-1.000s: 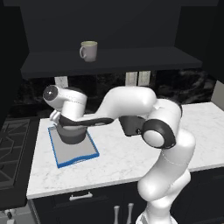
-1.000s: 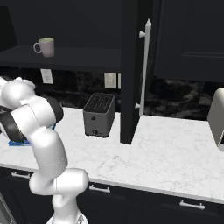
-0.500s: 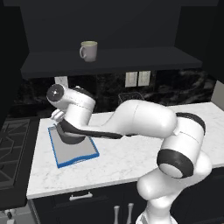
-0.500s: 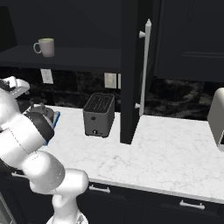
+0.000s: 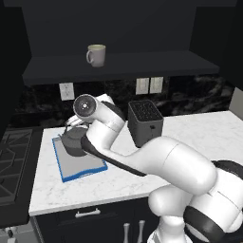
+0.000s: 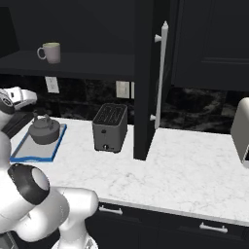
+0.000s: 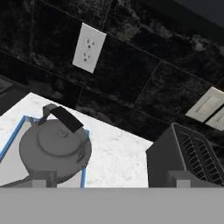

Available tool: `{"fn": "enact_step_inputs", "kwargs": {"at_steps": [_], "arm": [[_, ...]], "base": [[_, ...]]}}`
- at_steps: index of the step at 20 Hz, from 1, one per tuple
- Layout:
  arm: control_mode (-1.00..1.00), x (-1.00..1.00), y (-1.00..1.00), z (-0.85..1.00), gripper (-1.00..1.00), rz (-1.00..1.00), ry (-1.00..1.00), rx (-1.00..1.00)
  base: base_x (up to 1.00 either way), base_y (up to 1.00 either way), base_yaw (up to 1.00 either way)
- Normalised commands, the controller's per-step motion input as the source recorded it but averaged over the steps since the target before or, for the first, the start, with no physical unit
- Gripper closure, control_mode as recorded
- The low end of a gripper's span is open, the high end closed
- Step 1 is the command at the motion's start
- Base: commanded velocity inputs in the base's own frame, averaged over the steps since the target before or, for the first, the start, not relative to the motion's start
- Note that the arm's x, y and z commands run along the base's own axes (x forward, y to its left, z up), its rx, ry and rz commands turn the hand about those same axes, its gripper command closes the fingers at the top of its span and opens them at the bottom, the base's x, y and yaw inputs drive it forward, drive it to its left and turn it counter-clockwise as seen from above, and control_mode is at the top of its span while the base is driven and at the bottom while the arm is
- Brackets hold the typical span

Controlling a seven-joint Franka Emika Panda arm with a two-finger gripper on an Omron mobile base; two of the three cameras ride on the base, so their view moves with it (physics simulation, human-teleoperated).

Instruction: Pick the kettle from the counter and place it on the tray. Then pick the mug from the cabinet and place it on the tray. Then close the cabinet doors.

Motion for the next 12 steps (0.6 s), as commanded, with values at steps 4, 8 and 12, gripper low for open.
{"fn": "enact_step_inputs", "kwargs": {"at_steps": [4,8,12], "arm": [[-1.0,0.08,-0.01,0.84,-1.0,-0.16,0.0,0.12],[-1.0,0.18,0.01,0.63,-1.0,-0.14,-0.06,0.12],[-1.0,0.33,0.05,0.57,-1.0,-0.1,-0.16,0.13]], "base": [[0.0,0.0,0.0],[0.0,0.0,0.0],[0.0,0.0,0.0]]}}
